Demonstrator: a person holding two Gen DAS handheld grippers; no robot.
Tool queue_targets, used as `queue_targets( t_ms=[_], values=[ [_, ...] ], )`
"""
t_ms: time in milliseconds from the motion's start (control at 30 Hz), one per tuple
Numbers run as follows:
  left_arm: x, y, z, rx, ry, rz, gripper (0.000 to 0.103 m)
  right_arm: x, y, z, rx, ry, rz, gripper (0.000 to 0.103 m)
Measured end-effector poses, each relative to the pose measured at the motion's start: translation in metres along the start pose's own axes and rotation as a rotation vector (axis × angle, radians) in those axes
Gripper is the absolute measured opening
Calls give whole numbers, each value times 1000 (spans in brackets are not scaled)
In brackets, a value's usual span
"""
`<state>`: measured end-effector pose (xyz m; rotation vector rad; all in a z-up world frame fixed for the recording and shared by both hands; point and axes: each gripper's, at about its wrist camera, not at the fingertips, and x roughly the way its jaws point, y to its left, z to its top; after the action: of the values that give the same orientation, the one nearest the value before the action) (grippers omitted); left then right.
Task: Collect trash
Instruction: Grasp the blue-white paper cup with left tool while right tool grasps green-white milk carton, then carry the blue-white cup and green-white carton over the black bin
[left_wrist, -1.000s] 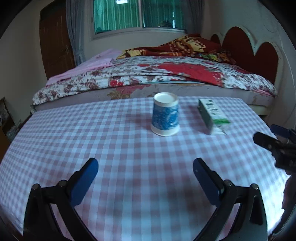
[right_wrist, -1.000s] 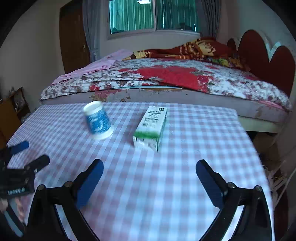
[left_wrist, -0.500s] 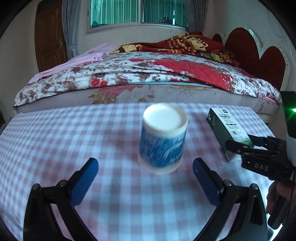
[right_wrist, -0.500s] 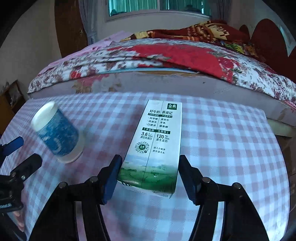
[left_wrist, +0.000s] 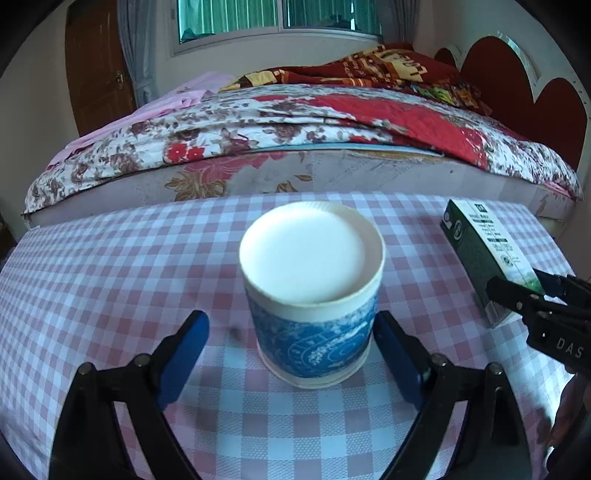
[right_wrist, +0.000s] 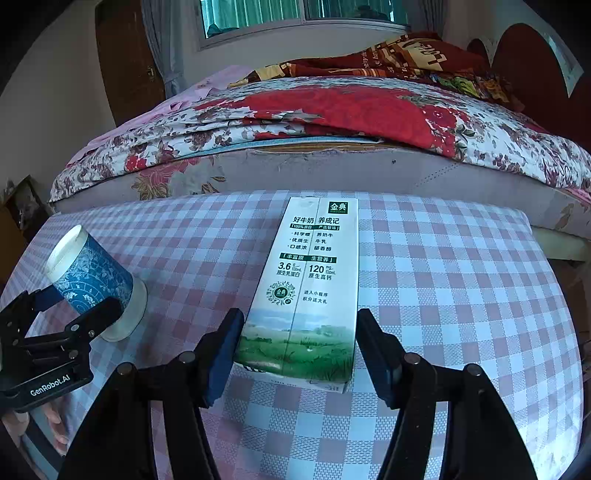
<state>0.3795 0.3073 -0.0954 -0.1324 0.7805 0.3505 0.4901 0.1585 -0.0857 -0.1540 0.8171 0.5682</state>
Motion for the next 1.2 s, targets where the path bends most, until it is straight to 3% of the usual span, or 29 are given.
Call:
queue_targets(
  t_ms=[67,133,233,433,633,1200],
  values=[
    [2,3,2,-10,-2,-25,85,2,2,1,-7,5,-14,64],
    [6,6,3,-20,2,-70,61,5,2,0,-11,21,-29,64],
    [1,11,1,-25,-4,-78,55,2,0,-4,-10,20,-39,59],
    [-23,17,-12,-21,-19,-91,53,-21,10,-18,-97,-20,-60,55],
    [-55,21,-30,-24,-32,-100,53,-70,21,-39,-126,-84,-47,55],
    [-183,-19,-73,105,-113,-135,53,-238,0,-132,-14,-186,-33,55]
  ],
)
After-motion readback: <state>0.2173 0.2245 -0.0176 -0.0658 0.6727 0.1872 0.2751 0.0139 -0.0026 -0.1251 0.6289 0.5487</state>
